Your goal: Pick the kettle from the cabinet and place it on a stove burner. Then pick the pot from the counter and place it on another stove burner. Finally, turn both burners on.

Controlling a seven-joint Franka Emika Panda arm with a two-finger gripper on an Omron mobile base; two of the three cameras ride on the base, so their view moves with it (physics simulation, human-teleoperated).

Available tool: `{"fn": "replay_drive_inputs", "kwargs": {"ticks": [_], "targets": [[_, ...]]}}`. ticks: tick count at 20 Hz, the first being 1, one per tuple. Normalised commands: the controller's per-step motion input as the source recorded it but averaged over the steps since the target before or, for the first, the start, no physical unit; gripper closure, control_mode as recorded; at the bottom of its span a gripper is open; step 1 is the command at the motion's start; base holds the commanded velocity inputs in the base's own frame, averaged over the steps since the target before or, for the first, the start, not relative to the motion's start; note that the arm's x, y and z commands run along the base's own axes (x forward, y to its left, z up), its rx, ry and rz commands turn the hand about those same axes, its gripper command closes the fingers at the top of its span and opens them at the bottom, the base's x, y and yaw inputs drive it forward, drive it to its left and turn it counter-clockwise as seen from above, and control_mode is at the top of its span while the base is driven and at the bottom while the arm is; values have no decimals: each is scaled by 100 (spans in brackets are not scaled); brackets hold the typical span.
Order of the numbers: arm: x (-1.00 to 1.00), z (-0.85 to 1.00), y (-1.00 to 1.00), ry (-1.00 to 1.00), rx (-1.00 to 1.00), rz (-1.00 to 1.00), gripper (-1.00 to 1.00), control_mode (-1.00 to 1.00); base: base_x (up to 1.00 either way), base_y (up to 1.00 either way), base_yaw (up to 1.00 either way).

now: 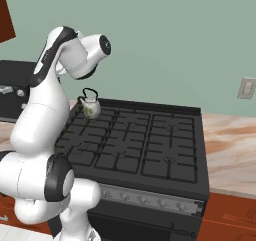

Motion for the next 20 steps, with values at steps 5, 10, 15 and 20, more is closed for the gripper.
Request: {"fn": "replay_drive_inputs", "kwargs": {"ticks": [5,10,15,20], "targets": [[0,-9,2,-5,-4,0,-100,-100,0,0,0],[-9,-1,0,-15,-4,0,-100,-100,0,0,0],[-13,0,0,-16,-4,3,-100,-100,0,0,0],[-15,0,0,-12,-5,4,-100,-100,0,0,0]]}}
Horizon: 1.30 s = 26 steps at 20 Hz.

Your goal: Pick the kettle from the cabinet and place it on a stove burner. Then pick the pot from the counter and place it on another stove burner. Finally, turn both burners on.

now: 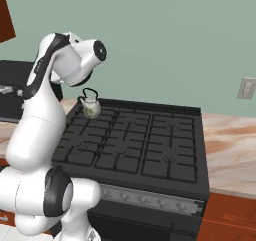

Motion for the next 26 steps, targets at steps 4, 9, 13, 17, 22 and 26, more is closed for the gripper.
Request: {"fn": "replay_drive_inputs", "kwargs": {"ticks": [4,9,13,17,22,26], "targets": [[-19,0,0,-9,-7,5,-100,-100,0,0,0],[-23,0,0,-7,-7,6,-100,-100,0,0,0],[-25,0,0,-5,-7,7,-100,-100,0,0,0],[-25,0,0,-5,-7,7,-100,-100,0,0,0],[-25,0,0,-6,-7,7,-100,-100,0,0,0],[-16,0,0,-10,-3,8,-100,-100,0,0,0]]}}
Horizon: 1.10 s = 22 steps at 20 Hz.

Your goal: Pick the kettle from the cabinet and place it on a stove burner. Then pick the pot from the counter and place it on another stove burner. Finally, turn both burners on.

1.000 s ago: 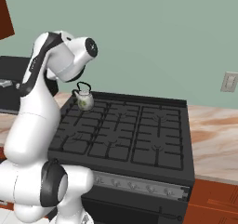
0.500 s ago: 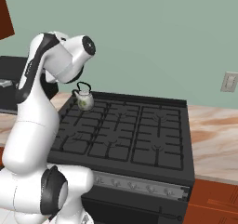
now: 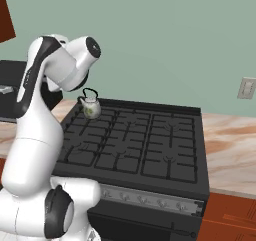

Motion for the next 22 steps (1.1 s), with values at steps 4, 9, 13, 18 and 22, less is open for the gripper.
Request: {"fn": "replay_drive_inputs", "kwargs": {"ticks": [4,9,13,18,22], "targets": [[-11,-2,0,-10,-2,8,-100,-100,0,0,0],[-8,-3,0,-9,-1,7,-100,-100,0,0,0],[-11,-4,0,-8,-1,4,-100,-100,0,0,0],[-8,0,0,-3,-2,0,-100,100,0,0,0],[0,0,0,0,0,0,-100,100,-10,2,0]]}}
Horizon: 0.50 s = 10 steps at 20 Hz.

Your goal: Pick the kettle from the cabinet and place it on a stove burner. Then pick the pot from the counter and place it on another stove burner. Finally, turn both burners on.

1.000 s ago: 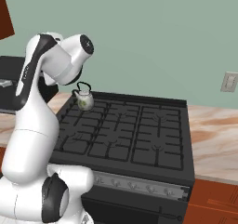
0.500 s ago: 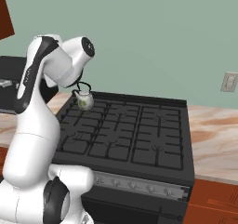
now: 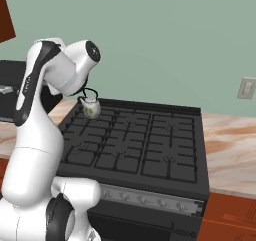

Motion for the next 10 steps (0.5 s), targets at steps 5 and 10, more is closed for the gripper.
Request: {"fn": "replay_drive_inputs", "kwargs": {"ticks": [5,10], "targets": [[0,0,0,0,0,0,-100,100,-31,14,0],[0,0,0,0,0,0,-100,100,-35,16,0]]}}
